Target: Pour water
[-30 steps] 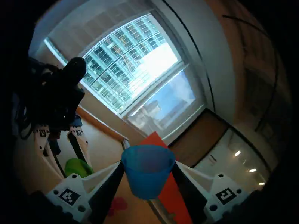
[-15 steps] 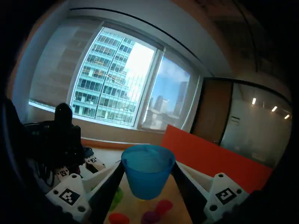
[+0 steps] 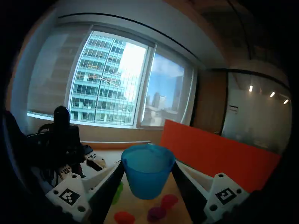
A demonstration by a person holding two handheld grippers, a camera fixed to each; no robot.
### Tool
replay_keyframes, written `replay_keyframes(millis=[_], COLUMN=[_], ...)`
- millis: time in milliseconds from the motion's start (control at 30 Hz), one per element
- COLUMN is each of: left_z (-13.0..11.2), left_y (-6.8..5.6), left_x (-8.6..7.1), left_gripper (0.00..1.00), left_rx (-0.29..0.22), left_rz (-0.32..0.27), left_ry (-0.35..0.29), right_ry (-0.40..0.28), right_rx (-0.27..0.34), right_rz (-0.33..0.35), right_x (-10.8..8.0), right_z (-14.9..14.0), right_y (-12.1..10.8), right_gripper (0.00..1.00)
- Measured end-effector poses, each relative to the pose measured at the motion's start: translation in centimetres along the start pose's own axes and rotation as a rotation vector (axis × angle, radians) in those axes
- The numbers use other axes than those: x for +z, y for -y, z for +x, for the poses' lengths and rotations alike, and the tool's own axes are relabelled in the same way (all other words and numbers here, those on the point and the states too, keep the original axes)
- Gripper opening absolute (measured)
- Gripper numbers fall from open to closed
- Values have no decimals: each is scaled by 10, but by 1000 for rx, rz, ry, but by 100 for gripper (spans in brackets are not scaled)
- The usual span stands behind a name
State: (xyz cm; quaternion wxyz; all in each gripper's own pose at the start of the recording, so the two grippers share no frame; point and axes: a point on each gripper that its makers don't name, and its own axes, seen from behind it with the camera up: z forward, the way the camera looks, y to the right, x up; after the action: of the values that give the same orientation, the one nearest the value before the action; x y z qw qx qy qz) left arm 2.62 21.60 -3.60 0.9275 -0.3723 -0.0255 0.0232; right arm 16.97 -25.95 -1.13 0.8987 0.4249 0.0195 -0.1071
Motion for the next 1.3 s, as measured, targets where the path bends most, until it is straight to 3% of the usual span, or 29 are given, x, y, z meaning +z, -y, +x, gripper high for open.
replay_keyframes(millis=[467, 833, 1300], left_z=[-8, -23, -59], left_y=[34, 42, 52], left_x=[-16, -22, -24], left_gripper=[87, 87, 87], left_rx=[5, 17, 25], left_rz=[81, 100, 104], left_ry=[25, 84, 195], right_ry=[4, 32, 119], right_rx=[61, 90, 137], right_rz=[-79, -106, -94], right_x=[-32, -44, -53], right_z=[-17, -36, -76], right_y=[-30, -40, -41], right_gripper=[90, 90, 91])
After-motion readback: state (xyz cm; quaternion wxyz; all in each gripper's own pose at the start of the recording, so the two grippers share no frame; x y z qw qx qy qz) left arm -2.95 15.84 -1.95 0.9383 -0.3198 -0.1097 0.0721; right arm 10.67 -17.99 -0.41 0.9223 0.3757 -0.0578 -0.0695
